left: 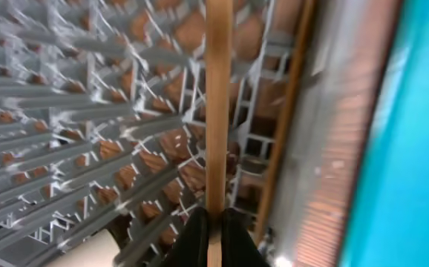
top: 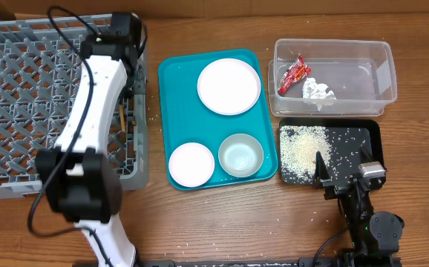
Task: Sort waste into correct bins and load items into the dishwasher
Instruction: 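Grasp the rim of the pale grey bowl with the left gripper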
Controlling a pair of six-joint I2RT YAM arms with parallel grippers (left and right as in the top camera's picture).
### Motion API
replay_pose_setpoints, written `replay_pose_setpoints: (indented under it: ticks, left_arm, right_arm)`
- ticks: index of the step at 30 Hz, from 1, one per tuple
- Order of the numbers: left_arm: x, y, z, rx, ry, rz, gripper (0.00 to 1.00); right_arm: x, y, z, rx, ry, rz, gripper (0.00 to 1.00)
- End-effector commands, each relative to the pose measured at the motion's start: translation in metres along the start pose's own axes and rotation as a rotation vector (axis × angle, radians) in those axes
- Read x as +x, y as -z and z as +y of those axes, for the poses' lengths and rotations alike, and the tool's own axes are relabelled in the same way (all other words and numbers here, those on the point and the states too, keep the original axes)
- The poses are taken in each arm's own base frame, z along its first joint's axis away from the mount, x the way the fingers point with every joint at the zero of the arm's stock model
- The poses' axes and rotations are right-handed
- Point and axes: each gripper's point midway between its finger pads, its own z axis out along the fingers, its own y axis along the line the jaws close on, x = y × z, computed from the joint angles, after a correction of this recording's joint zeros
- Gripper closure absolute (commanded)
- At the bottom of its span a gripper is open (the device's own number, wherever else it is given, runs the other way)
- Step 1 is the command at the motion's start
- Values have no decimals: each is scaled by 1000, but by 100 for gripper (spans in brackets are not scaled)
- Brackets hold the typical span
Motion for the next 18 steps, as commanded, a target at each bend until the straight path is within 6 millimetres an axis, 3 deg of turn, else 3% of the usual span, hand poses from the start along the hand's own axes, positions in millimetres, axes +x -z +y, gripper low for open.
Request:
replay_pose_setpoints:
  ticks: [1, 3, 4, 5, 9, 12, 15, 18]
  left_arm:
    - [16, -25, -9, -9, -90, 90, 83]
    - [18, -17, -8, -1, -65, 94, 66]
    - [17, -9, -8, 14, -56, 91, 44]
    - [17, 0, -8, 26, -48, 86, 37]
    - [13, 57, -15, 142, -12, 6, 36]
    - [21, 104, -35, 288, -18, -66, 37]
    - [44, 142, -63, 422, -42, -67, 37]
    - [81, 155, -97, 439, -92, -15, 44]
  right_arm:
    - [2, 0, -2, 8, 1, -4, 0]
    - [2, 0, -2, 8, 1, -4, 0]
    - [2, 0, -2, 8, 1, -4, 0]
    - [2, 0, -2, 8, 1, -4, 0]
    - [2, 0, -2, 8, 1, -4, 0]
    - [2, 0, -2, 8, 1, -4, 0]
    - [2, 0, -2, 8, 1, -4, 0]
    - [2, 0, -2, 8, 1, -4, 0]
